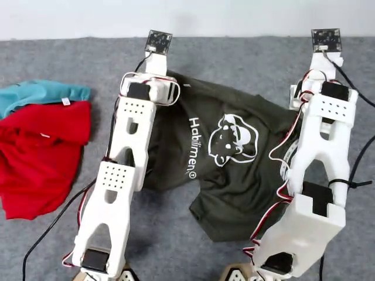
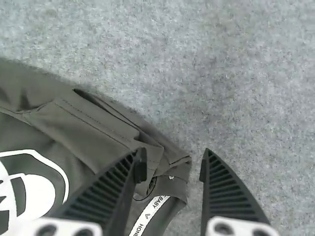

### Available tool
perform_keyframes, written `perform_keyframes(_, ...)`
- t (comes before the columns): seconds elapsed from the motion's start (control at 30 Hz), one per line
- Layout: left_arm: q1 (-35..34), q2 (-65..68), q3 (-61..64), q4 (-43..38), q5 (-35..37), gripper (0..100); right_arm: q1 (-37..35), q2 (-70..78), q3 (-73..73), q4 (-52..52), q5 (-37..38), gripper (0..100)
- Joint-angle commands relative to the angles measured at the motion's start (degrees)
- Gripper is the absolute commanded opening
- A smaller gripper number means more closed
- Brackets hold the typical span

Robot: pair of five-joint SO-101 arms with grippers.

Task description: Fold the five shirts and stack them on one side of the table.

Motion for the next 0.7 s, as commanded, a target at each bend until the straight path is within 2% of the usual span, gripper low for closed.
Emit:
perform_keyframes(0.0, -1.1, 1.4, -0.2, -4.1, -0.1, 12, 0.4, -0.5, -0.5, -0.6, 0.0, 18.8)
perform_keyframes(0.13, -1.1, 3.3, -0.9, -10.0, -0.4, 9, 0.4, -0.5, -0.5, -0.6, 0.0, 18.8)
perform_keyframes(0.3, -1.1, 6.9, -2.4, -18.1, -0.5, 1, 0.4, -0.4, -0.4, -0.6, 0.0, 18.7)
perform_keyframes(0.47, 0.1, 7.1, -6.5, -17.4, -0.5, 1, 0.4, -0.4, -0.4, -0.6, 0.0, 18.7)
perform_keyframes(0.67, 2.7, 1.8, -11.6, -8.0, -0.5, 1, 0.4, -0.5, -0.4, -0.1, 0.0, 18.7)
